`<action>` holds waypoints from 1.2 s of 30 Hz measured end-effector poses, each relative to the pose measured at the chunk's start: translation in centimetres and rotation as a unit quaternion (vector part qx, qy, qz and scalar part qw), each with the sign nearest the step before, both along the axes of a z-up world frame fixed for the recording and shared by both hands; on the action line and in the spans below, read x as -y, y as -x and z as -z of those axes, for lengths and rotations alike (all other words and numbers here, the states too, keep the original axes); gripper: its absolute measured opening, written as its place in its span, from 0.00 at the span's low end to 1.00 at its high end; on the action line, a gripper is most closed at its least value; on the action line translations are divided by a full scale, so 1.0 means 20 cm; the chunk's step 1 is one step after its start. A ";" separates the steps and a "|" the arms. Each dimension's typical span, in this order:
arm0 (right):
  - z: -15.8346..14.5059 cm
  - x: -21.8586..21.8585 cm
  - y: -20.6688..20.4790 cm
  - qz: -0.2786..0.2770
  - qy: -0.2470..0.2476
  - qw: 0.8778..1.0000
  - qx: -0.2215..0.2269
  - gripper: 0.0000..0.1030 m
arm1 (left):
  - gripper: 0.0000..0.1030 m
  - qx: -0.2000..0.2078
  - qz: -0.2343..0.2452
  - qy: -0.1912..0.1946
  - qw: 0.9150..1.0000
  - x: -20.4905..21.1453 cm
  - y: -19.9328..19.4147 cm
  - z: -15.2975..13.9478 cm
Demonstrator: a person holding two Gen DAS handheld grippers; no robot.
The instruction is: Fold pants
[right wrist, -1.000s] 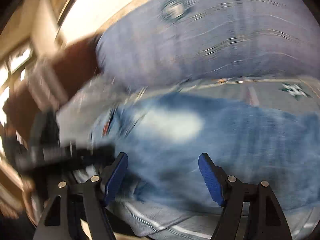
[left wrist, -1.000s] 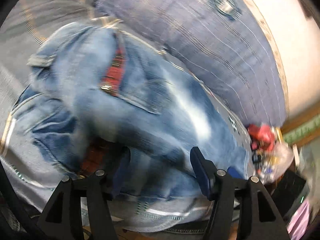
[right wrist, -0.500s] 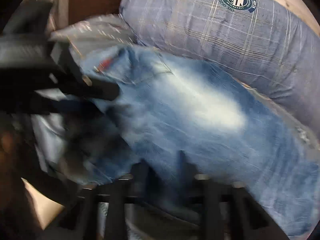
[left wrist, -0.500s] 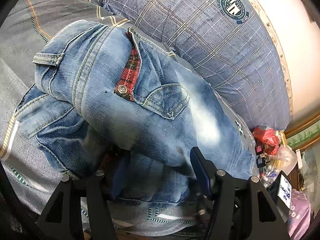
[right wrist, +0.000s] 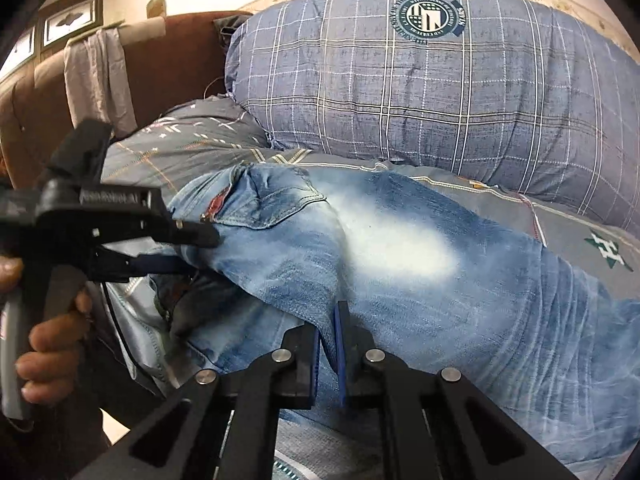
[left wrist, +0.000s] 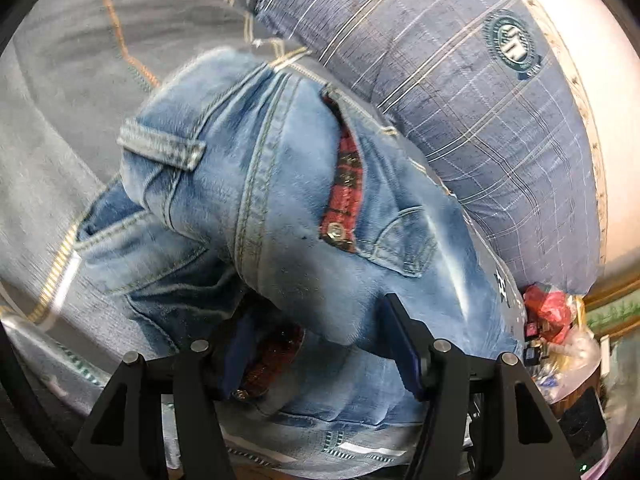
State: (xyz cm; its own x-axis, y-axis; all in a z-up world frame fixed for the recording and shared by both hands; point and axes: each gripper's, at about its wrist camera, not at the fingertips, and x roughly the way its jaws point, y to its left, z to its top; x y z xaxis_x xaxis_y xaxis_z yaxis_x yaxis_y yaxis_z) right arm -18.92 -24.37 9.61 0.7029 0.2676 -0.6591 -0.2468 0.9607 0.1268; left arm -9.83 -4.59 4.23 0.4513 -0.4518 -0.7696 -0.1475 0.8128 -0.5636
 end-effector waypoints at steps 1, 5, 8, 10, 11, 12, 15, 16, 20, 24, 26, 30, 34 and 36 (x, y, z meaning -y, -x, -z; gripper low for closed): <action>0.00 0.00 -0.01 -0.001 -0.006 1.000 0.000 0.07 | 0.61 -0.008 -0.003 0.002 1.000 0.00 -0.03 0.02; 0.00 -0.01 -0.02 -0.010 -0.015 1.000 0.002 0.07 | 0.48 -0.007 -0.031 -0.008 0.999 -0.02 -0.11 0.02; -0.01 -0.02 0.00 -0.017 -0.007 1.000 0.004 0.07 | 0.21 0.013 -0.035 -0.017 0.999 -0.02 -0.09 0.01; 0.01 -0.03 0.00 -0.021 0.007 1.000 0.000 0.07 | 0.18 0.032 -0.037 -0.037 0.998 -0.01 -0.05 -0.04; 0.02 -0.04 -0.01 -0.023 0.011 1.000 -0.004 0.07 | 0.17 0.042 -0.038 -0.048 0.997 -0.01 -0.02 -0.07; 0.02 -0.05 0.00 -0.024 0.017 1.000 -0.006 0.07 | 0.15 0.050 -0.038 -0.050 0.997 -0.01 0.03 -0.12; -0.02 -0.04 0.04 -0.030 0.022 0.999 -0.006 0.07 | 0.13 0.062 -0.033 -0.055 0.996 -0.04 0.16 -0.20; -0.03 -0.03 0.06 -0.034 0.017 0.999 -0.010 0.07 | 0.13 0.065 -0.029 -0.064 0.995 -0.05 0.19 -0.20; 0.04 -0.01 0.10 -0.040 0.009 0.998 -0.051 0.07 | 0.14 0.042 -0.008 -0.129 0.991 0.00 0.24 -0.03; 0.17 -0.06 0.05 -0.033 0.041 0.994 -0.100 0.07 | 0.18 0.044 -0.002 -0.107 0.993 -0.01 0.20 -0.03; 0.16 -0.04 0.05 -0.027 0.029 0.994 -0.100 0.07 | 0.30 0.055 -0.003 -0.086 0.995 -0.06 0.19 -0.07; 0.15 -0.01 0.06 -0.022 -0.009 0.995 -0.093 0.07 | 0.40 0.027 -0.012 -0.027 0.999 -0.21 0.15 -0.06; 0.15 -0.04 0.07 -0.021 0.003 0.996 -0.092 0.08 | 0.42 0.018 -0.013 0.015 1.000 -0.29 0.18 -0.03; 0.16 -0.04 0.05 -0.019 0.005 0.995 -0.096 0.08 | 0.55 0.017 -0.009 0.005 1.000 -0.29 0.22 -0.05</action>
